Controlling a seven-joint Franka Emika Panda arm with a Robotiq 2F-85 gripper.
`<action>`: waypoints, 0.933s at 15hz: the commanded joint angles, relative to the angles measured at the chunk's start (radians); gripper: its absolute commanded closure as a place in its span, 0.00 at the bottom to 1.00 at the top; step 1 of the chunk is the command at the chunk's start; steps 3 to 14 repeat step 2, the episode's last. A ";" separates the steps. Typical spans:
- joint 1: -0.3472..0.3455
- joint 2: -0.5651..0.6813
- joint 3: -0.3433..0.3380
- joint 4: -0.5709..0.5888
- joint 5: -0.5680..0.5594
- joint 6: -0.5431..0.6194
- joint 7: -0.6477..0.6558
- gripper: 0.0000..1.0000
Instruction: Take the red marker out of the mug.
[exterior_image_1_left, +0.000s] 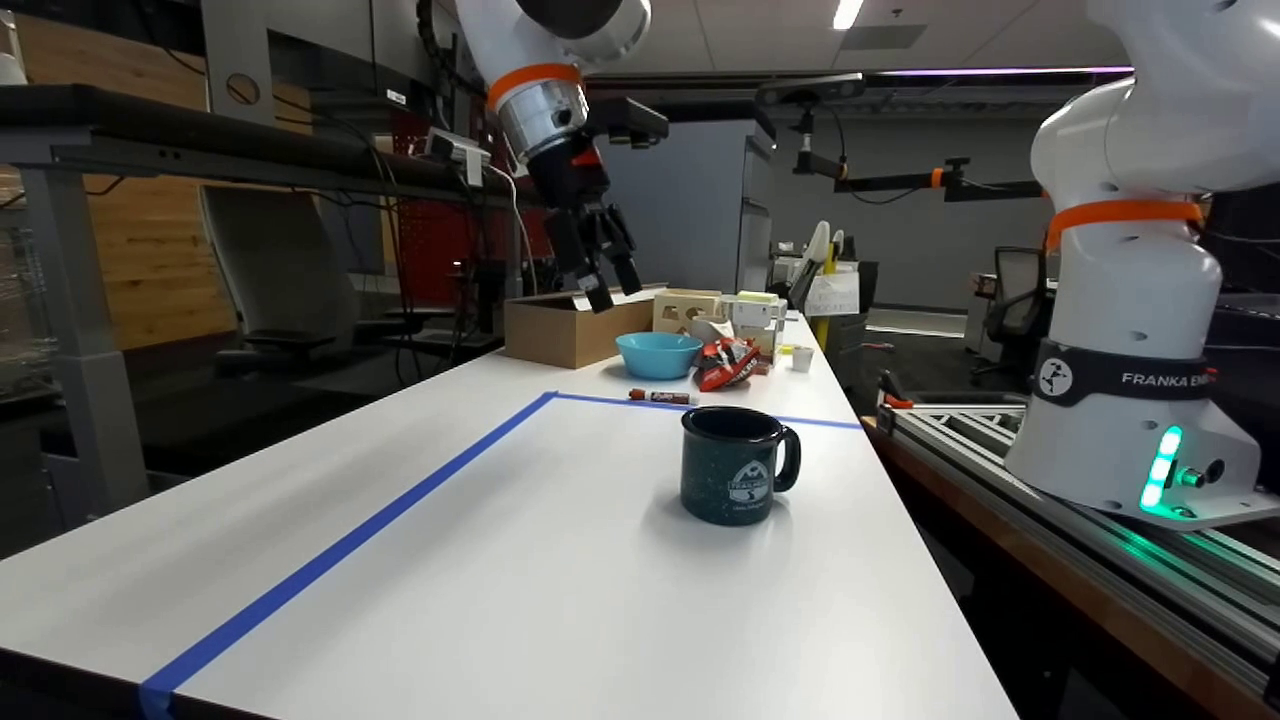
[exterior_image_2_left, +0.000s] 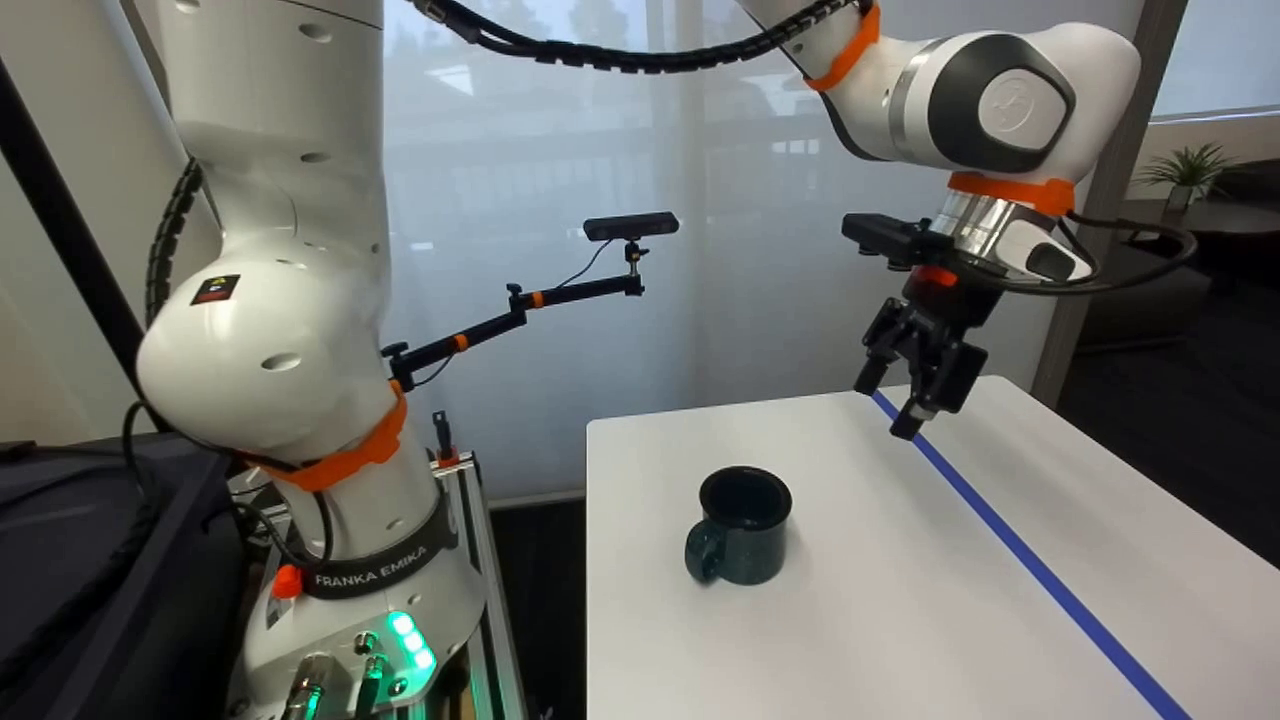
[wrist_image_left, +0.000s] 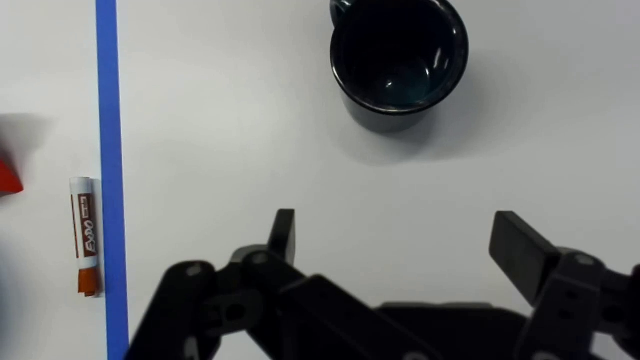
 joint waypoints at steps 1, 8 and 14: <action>-0.001 0.004 -0.001 0.005 0.000 -0.003 -0.001 0.00; 0.000 0.005 -0.001 0.007 0.000 -0.003 -0.001 0.00; 0.000 0.005 -0.001 0.007 0.000 -0.003 -0.001 0.00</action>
